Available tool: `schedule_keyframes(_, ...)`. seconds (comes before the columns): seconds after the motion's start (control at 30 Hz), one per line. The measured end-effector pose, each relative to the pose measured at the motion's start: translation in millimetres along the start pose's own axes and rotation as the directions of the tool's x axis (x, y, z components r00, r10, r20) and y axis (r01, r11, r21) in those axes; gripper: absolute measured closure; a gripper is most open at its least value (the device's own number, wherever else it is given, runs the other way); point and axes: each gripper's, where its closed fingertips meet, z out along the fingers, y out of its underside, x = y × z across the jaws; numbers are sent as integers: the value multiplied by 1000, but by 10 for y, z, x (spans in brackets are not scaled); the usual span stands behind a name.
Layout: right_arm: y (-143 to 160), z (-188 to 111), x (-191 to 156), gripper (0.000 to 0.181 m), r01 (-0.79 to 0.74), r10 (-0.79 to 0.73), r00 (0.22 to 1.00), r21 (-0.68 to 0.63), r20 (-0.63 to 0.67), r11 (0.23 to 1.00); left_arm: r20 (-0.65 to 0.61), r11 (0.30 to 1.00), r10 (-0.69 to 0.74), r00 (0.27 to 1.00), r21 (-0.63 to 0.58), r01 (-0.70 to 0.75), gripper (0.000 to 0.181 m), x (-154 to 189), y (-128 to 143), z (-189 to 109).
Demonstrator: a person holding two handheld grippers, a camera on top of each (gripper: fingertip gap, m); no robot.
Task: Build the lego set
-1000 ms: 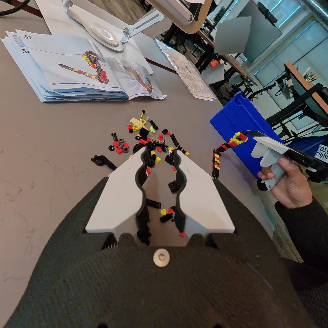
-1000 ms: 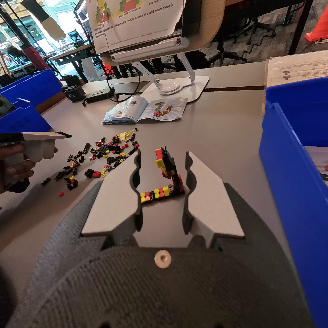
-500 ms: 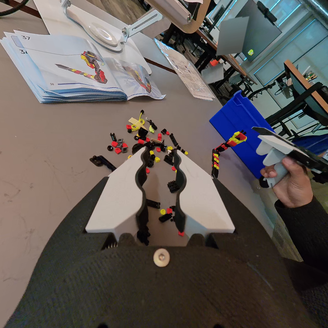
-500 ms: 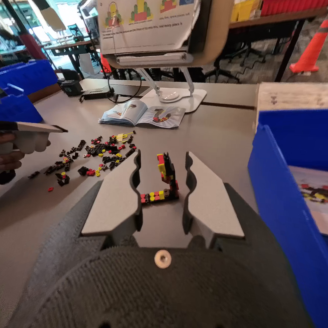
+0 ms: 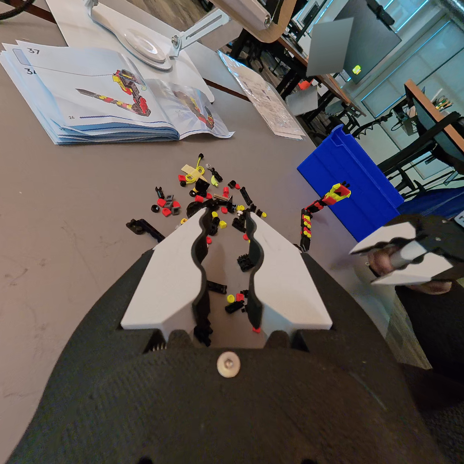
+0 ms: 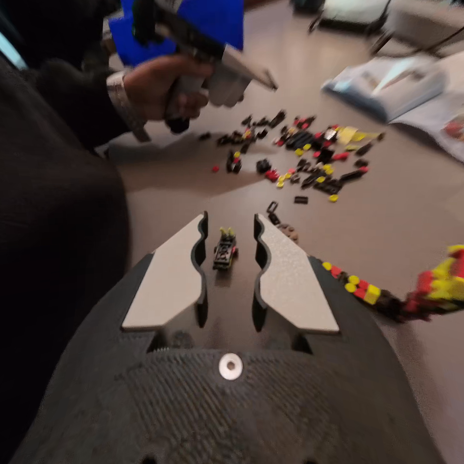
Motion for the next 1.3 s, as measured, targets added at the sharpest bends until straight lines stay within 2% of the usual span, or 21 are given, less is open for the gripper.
schedule_keyframes(0.17, 401, 194, -91, 142, 12, -3, 999, -222, 40, 975, -11, 1000, 2, 1000, -9, -2, 155, 19, 17, 12)
schedule_keyframes(0.3, 631, 276, -82, 143, 23, -14, 999, -337, 28, 941, -71, 999, 26, 997, -29, -28, 153, 145, 52, 39)
schedule_keyframes(0.4, 609, 302, -90, 159, 23, -15, 1000, -326, 28, 945, -141, 995, 73, 987, -56, -82, 150, 309, 113, 69)
schedule_keyframes(0.5, 513, 298, -92, 161, -56, 68, 997, -267, 39, 962, -216, 986, 129, 968, -81, -149, 146, 492, 195, 92)
schedule_keyframes(0.63, 215, 231, -94, 162, -178, 189, 978, -108, 93, 978, -296, 968, 182, 938, -111, -223, 145, 683, 315, 109)
schedule_keyframes(0.83, 64, 152, -31, 167, -175, 176, 982, -19, 72, 984, -303, 966, 183, 935, -122, -229, 145, 692, 344, 116)
schedule_keyframes(1.13, 66, 173, 21, 167, -174, 175, 984, -16, 36, 985, -307, 974, 152, 940, -116, -196, 144, 670, 315, 106)
schedule_keyframes(1.3, -98, 129, 104, 167, -231, 230, 973, 85, 20, 969, -322, 970, 163, 932, -118, -211, 144, 708, 335, 107)
